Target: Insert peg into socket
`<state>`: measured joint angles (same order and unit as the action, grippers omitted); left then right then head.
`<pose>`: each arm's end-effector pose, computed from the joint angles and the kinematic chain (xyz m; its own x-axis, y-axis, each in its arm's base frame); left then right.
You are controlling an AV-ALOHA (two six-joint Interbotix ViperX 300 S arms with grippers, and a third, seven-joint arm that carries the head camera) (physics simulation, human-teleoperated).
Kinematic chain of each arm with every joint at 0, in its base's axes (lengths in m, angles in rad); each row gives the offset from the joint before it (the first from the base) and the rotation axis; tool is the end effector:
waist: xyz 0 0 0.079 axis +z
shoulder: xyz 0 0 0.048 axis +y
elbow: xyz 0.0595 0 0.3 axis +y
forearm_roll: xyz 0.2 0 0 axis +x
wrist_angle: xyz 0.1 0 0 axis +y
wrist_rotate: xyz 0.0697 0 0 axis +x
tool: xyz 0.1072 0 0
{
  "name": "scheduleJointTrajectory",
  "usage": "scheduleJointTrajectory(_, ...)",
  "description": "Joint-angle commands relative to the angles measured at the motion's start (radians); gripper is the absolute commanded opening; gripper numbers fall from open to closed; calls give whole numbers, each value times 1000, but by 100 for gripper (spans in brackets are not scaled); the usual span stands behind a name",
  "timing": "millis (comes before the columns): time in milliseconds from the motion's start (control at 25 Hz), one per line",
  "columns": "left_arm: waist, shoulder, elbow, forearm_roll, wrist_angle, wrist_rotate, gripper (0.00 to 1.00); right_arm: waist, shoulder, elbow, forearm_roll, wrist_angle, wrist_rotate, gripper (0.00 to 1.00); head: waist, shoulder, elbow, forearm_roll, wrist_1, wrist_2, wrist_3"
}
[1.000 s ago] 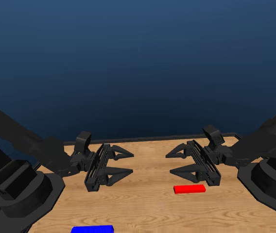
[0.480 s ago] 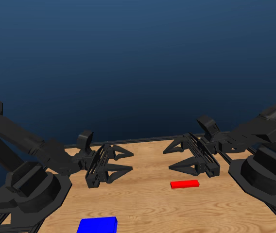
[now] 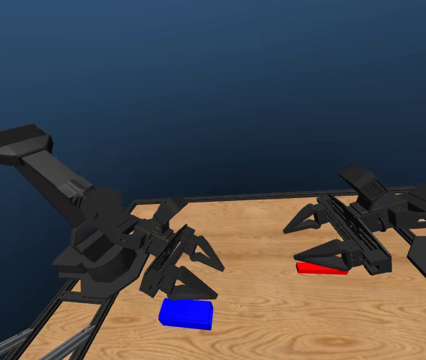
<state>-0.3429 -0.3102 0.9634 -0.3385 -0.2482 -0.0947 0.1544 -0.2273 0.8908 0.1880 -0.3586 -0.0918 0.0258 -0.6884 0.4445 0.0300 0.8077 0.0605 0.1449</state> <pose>0.3481 -0.1089 0.1769 0.8850 -0.2293 -0.4051 0.0842 0.9347 -0.3453 0.3919 0.0492 0.1940 0.9489 0.0813 -0.3051 -0.0659 0.9960 0.0604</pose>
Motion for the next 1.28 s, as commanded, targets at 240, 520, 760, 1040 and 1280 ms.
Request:
scheduleJointTrajectory(240,-224,26,-199,579,940,-826,100,26,76,-98,-18,22,14,100,68,20,13,27,-2,32,13)
scheduleJointTrajectory(520,-425,126,-360,905,1505,-1309,100,36,98,-112,-12,17,25,100,79,41,16,32,-21,56,-22)
scheduleJointTrajectory(760,-447,145,-347,964,1519,-1397,100,32,103,-94,-6,4,35,100,71,57,15,30,-16,62,-31)
scheduleJointTrajectory(1040,-430,70,-247,970,1400,-1447,100,22,104,-78,0,-22,52,100,58,74,16,29,-3,76,-32)
scheduleJointTrajectory(1280,-405,5,-203,942,1292,-1417,100,13,111,-68,2,-43,67,100,45,90,17,29,8,92,-35)
